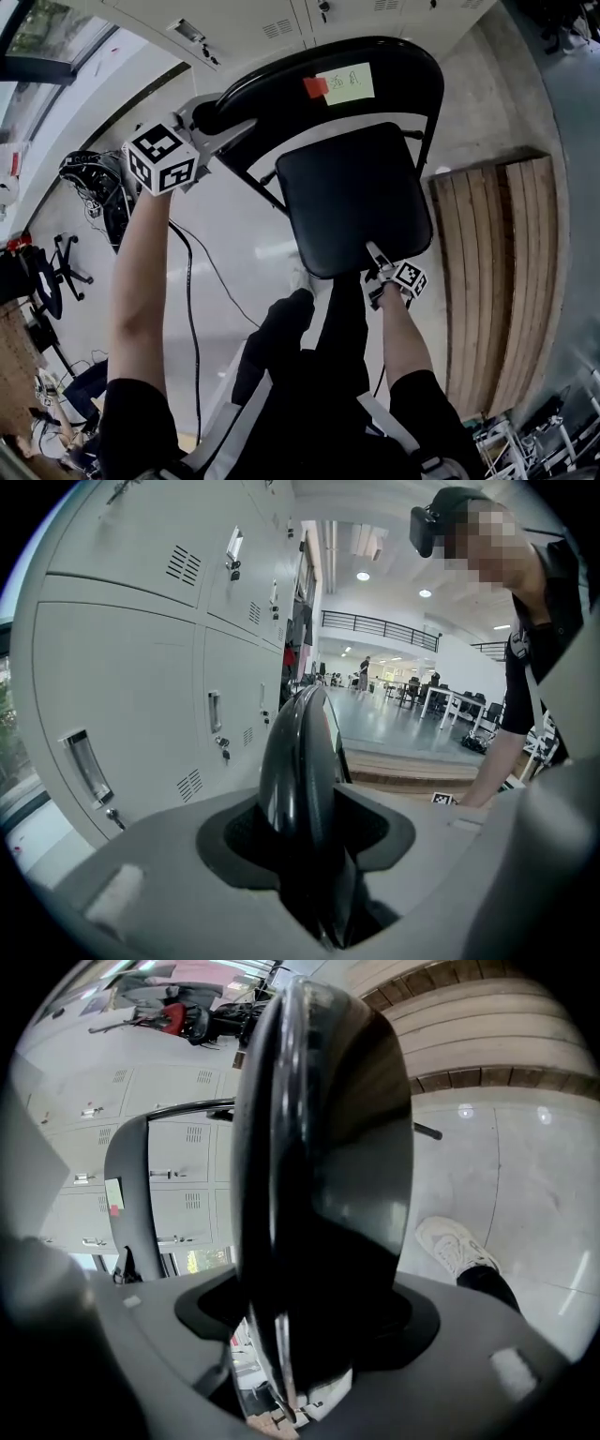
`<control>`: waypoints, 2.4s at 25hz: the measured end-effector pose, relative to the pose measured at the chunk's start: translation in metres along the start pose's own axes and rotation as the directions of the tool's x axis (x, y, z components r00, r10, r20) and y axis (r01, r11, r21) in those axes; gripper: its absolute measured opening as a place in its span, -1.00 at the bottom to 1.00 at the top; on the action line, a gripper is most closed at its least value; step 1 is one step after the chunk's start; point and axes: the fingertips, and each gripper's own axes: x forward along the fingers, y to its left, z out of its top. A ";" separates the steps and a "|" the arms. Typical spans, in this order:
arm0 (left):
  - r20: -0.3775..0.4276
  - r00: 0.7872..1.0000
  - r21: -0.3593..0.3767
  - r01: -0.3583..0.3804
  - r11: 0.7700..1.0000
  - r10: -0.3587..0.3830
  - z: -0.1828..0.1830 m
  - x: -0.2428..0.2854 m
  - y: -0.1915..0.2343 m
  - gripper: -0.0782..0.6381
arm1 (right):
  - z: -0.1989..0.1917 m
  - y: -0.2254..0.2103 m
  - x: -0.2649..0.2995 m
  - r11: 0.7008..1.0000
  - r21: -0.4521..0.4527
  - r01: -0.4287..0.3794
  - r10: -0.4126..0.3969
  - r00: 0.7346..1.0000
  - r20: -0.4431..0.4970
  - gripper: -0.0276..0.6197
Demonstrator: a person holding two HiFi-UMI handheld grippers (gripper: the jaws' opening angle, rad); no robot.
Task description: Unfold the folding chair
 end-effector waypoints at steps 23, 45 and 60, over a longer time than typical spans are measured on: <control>0.133 0.990 -0.188 -0.011 0.982 0.036 -0.032 0.012 0.016 -0.27 | -0.029 -0.055 -0.015 0.952 -0.042 0.304 -0.306 0.949 -0.070 0.08; -0.087 0.970 0.001 -0.228 0.974 0.228 -0.037 0.001 0.026 -0.02 | -0.026 0.118 -0.019 0.865 -0.342 0.368 -0.345 0.930 0.127 -0.60; 0.212 0.914 -0.235 -0.295 0.926 0.345 0.033 -0.120 -0.088 -0.17 | -0.066 0.348 -0.066 0.504 -0.846 0.176 0.007 0.978 0.208 -0.79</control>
